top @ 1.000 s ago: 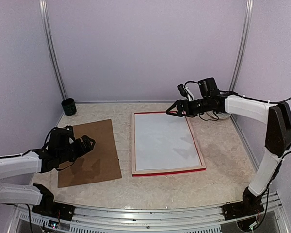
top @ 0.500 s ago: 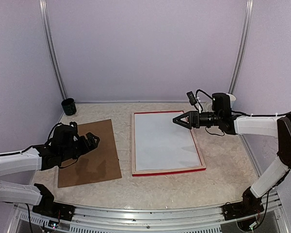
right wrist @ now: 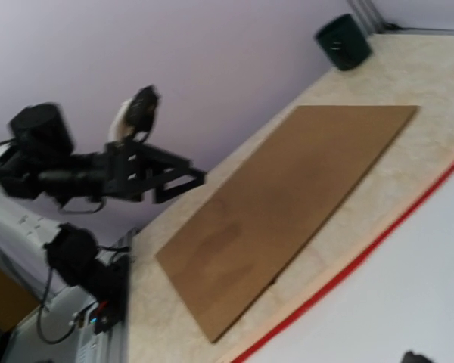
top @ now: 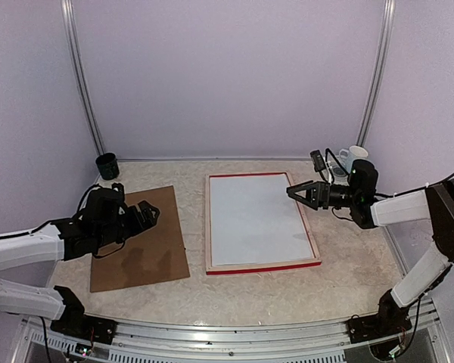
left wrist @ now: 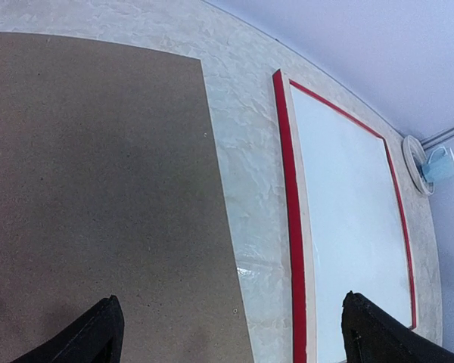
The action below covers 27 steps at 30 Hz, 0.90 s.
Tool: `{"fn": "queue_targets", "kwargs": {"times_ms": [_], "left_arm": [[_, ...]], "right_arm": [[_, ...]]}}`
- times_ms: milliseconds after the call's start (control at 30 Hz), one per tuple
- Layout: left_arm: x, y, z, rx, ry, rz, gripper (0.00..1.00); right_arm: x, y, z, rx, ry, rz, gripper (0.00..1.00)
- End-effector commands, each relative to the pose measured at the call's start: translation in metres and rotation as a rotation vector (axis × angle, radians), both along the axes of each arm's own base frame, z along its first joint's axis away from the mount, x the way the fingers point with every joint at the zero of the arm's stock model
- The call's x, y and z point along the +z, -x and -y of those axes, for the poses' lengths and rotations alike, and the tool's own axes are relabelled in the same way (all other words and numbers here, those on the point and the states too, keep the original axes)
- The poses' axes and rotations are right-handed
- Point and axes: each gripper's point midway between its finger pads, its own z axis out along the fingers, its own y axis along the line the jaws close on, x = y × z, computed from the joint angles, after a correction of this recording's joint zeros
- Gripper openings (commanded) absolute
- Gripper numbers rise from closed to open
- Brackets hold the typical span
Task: Put the photo into the frame
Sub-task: Turn over the backboard at the center of the board.
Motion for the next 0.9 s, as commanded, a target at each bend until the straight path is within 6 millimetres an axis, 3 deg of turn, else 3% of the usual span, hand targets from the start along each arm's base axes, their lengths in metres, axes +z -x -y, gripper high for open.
{"fn": "queue_targets", "kwargs": {"times_ms": [0, 233, 433, 567, 767, 867], "left_arm": [[0.007, -0.006, 0.007, 0.005, -0.004, 0.009, 0.99], [0.001, -0.009, 0.014, -0.011, -0.038, -0.02, 0.99], [0.004, -0.009, 0.016, -0.012, -0.04, -0.019, 0.99], [-0.001, -0.008, 0.012, 0.0, -0.052, -0.023, 0.99], [-0.009, -0.016, -0.008, 0.075, -0.133, -0.038, 0.99], [-0.021, -0.024, -0.029, 0.154, -0.184, -0.091, 0.99]], "right_arm": [[-0.001, 0.013, 0.01, 0.052, -0.055, 0.024, 0.99], [0.019, 0.005, 0.039, 0.001, -0.051, 0.07, 0.99], [0.038, 0.004, 0.047, -0.049, -0.006, 0.097, 0.99], [0.038, 0.005, 0.046, -0.039, -0.02, 0.054, 0.99], [0.04, 0.0, 0.044, -0.042, -0.01, 0.077, 0.99], [0.042, 0.002, 0.044, -0.03, -0.017, 0.091, 0.99]]}}
